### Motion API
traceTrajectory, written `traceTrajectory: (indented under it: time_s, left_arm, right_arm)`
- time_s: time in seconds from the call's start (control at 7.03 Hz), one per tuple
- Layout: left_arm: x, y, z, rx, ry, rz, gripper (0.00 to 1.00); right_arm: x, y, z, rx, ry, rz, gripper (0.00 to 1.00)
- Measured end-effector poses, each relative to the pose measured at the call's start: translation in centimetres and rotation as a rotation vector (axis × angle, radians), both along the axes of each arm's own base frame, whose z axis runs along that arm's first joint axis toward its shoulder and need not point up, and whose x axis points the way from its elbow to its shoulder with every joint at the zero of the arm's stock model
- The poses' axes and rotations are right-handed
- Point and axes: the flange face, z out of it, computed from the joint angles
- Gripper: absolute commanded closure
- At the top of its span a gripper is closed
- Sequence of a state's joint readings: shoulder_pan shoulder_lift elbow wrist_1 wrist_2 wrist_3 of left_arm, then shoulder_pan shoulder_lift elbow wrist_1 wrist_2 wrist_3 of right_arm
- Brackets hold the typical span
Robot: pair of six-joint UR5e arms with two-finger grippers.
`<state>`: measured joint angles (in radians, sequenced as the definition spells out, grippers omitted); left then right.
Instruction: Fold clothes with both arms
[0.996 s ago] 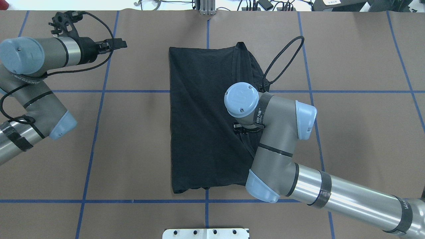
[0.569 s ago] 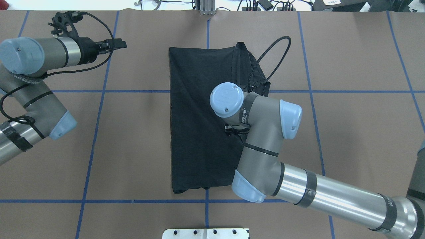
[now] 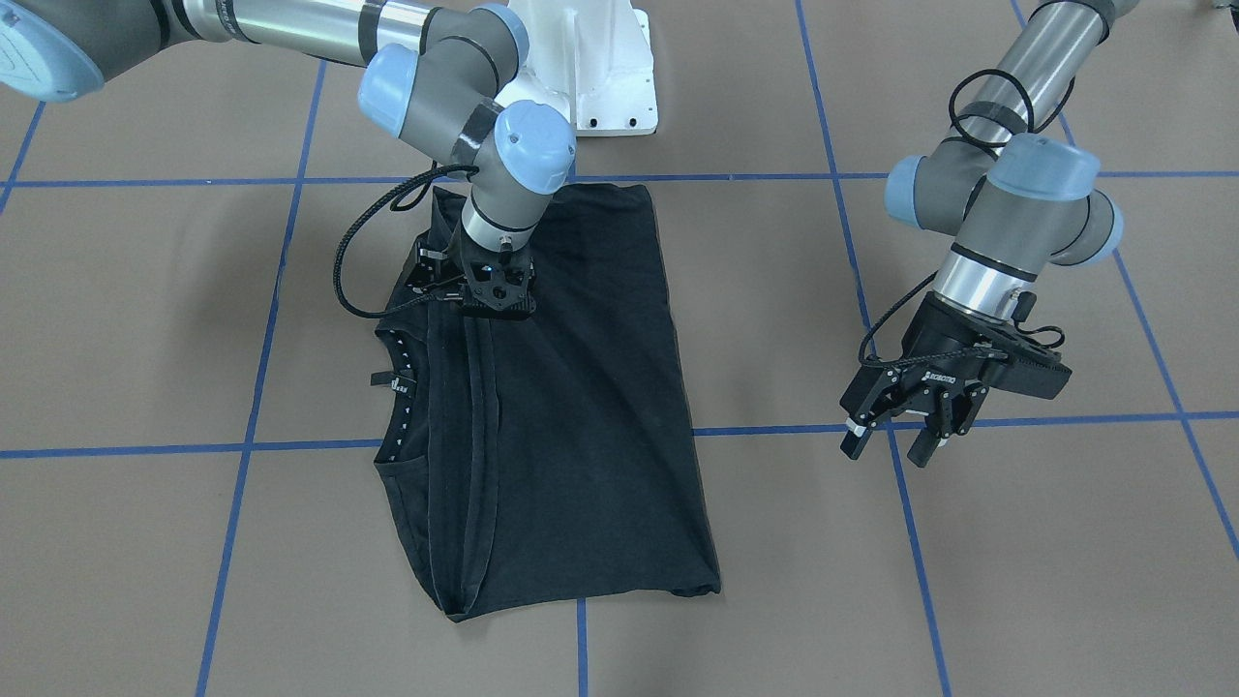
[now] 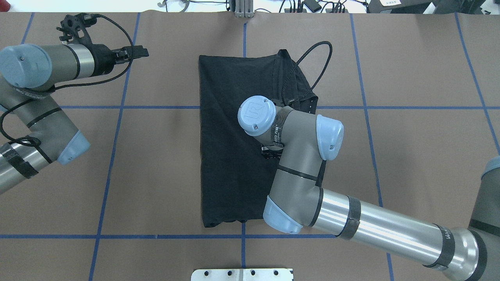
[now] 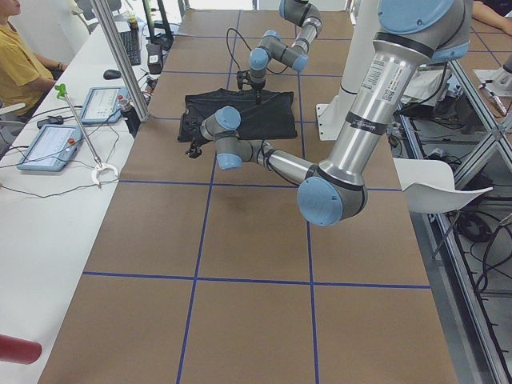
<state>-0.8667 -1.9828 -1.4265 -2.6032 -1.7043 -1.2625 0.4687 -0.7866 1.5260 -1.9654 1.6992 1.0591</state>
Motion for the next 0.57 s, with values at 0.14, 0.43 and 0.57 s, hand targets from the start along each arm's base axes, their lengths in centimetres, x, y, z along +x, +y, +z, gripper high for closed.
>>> traceTrajectory:
  time_s: [0.14, 0.43, 0.57]
  left_arm:
    - [-0.03, 0.04, 0.16, -0.002, -0.002, 0.0, 0.0]
    - [-0.05, 0.06, 0.24, -0.003, -0.002, 0.0, 0.0]
    - [-0.06, 0.07, 0.25, -0.003, -0.002, 0.0, 0.0]
  right_arm:
    - [-0.01, -0.14, 0.18, -0.001, 0.005, -0.001, 0.0]
    - [-0.04, -0.36, 0.39, -0.001, 0.008, -0.002, 0.0]
    - [-0.04, -0.5, 0.49, -0.001, 0.008, -0.003, 0.0]
